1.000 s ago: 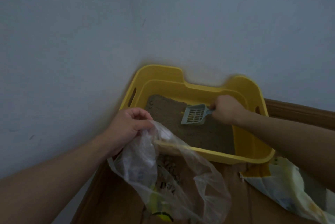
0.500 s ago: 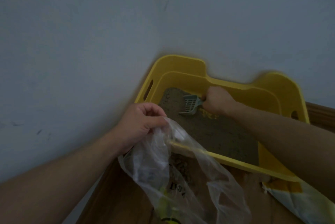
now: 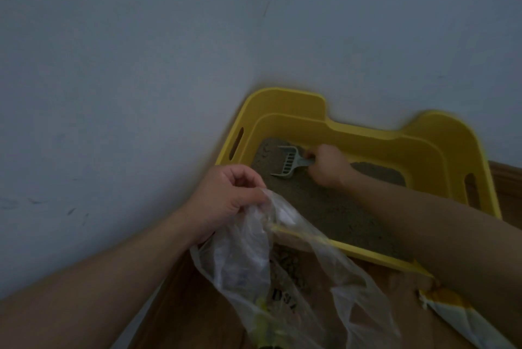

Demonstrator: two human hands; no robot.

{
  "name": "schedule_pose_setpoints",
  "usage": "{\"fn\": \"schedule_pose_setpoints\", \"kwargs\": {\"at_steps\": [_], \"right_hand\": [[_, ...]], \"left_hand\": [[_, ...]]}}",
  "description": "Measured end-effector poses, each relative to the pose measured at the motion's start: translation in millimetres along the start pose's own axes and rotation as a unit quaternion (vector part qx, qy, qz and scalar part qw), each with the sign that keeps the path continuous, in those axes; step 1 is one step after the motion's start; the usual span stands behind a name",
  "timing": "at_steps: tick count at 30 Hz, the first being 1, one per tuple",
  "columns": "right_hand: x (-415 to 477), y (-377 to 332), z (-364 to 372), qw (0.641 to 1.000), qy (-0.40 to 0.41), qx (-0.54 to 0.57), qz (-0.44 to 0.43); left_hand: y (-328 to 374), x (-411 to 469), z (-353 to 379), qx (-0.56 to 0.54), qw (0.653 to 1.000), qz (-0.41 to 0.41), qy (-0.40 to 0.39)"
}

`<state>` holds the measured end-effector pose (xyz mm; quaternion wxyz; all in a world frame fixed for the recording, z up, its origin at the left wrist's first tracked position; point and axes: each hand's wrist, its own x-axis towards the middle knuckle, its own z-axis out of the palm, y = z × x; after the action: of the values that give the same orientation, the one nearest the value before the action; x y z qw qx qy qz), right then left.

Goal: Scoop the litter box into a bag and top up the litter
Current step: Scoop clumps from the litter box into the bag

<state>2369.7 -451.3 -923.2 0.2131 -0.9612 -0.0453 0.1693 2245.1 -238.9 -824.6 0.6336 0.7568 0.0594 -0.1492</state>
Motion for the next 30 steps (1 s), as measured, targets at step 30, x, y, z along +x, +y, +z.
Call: {"fn": "schedule_pose_setpoints", "kwargs": {"at_steps": [30], "right_hand": [[-72, 32, -47, 0.993, 0.085, 0.082, -0.015]], "left_hand": [[-1, 3, -1, -0.018, 0.999, 0.007, -0.031]]}}
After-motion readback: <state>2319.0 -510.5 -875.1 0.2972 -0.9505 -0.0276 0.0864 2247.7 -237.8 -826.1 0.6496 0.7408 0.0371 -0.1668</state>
